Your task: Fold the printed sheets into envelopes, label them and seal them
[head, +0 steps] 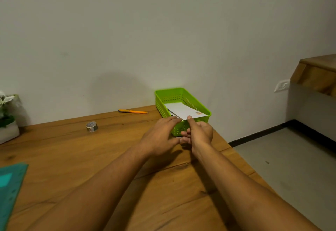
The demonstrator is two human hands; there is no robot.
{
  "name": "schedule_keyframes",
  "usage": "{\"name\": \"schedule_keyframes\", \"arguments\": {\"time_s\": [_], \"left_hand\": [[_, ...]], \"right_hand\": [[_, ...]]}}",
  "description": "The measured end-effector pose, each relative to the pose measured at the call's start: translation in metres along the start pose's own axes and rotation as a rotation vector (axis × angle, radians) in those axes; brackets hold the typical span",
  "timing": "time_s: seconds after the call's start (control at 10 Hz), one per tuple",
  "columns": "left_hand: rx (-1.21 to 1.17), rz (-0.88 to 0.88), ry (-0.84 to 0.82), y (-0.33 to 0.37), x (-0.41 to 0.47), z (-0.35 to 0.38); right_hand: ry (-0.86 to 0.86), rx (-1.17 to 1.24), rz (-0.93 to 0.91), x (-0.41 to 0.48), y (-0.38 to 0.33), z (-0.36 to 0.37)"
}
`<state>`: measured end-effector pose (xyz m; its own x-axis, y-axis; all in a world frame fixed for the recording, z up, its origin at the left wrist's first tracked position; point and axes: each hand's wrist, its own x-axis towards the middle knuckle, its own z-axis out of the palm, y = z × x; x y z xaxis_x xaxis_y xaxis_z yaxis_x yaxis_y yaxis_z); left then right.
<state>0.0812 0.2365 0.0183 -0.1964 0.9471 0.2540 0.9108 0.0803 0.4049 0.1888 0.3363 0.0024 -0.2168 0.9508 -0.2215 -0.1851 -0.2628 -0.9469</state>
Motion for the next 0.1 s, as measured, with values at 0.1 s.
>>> {"name": "schedule_keyframes", "arguments": {"time_s": [0.1], "left_hand": [[0.011,-0.073,0.023,-0.0151,-0.0179,-0.0122]], "right_hand": [[-0.092,-0.106,-0.078,-0.0176,-0.0006,0.0050]]}}
